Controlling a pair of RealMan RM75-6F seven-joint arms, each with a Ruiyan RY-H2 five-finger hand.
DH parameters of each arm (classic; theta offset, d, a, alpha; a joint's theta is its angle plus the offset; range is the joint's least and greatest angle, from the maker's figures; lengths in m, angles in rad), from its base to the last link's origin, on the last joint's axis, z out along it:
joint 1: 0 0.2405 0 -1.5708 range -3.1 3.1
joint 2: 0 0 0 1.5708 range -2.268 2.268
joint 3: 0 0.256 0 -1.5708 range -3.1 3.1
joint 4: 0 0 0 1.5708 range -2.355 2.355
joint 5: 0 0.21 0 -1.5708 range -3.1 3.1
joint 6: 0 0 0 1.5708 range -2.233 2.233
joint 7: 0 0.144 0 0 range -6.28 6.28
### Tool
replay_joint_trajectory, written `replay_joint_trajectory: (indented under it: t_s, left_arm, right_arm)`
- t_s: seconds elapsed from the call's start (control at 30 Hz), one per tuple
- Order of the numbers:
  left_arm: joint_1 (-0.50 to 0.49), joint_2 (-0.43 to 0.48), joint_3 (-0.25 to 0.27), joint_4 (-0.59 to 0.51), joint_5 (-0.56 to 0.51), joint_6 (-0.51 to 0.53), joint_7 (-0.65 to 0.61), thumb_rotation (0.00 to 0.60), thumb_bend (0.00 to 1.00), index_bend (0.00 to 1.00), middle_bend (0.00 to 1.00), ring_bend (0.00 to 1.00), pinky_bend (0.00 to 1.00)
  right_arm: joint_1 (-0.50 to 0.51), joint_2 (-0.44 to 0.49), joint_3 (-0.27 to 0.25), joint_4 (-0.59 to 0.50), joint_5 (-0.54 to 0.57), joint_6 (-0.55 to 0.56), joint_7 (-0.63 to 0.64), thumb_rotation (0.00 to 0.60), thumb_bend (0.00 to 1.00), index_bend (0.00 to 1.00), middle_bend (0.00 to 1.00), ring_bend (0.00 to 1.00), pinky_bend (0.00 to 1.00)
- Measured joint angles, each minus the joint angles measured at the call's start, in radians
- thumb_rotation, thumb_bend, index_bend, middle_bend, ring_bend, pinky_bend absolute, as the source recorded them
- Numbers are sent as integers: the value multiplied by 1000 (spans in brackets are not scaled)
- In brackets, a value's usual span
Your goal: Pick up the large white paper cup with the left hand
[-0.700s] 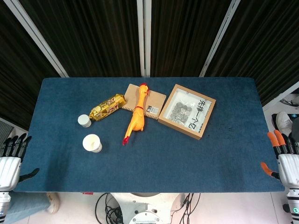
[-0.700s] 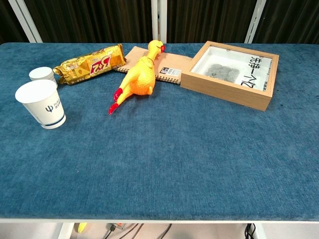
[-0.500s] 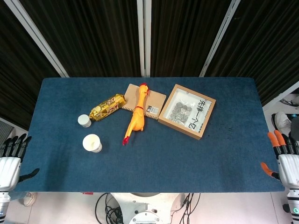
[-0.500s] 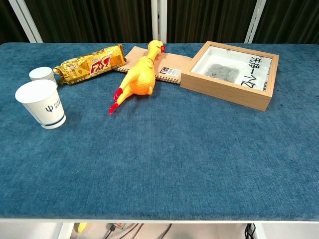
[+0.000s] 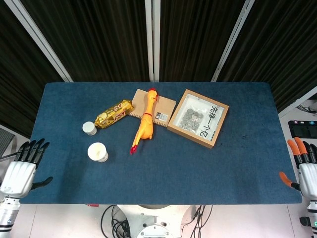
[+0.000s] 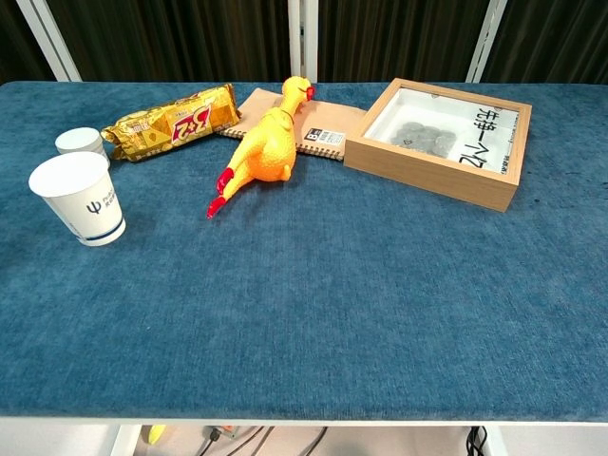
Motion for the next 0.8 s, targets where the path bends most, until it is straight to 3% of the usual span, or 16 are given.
replay_joint_trajectory:
  t_s: [0.4, 0.6, 0.8]
  left_arm:
    - [-202, 5, -43, -162, -10, -292, 199, 600, 77, 0, 0, 0, 67]
    - [-301, -75, -80, -142, -123, -428, 268, 600, 87, 0, 0, 0, 64]
    - [-363, -149, -100, -101, -226, -491, 391, 600, 90, 0, 0, 0, 60]
  right_arm:
    - [7, 6, 8, -12, 16, -12, -2, 600, 158, 0, 0, 0, 0]
    - [1, 13, 10, -7, 28, -11, 16, 600, 160, 0, 0, 0, 0]
    - [-6, 14, 10, 6, 35, -6, 36, 600, 163, 0, 0, 0, 0]
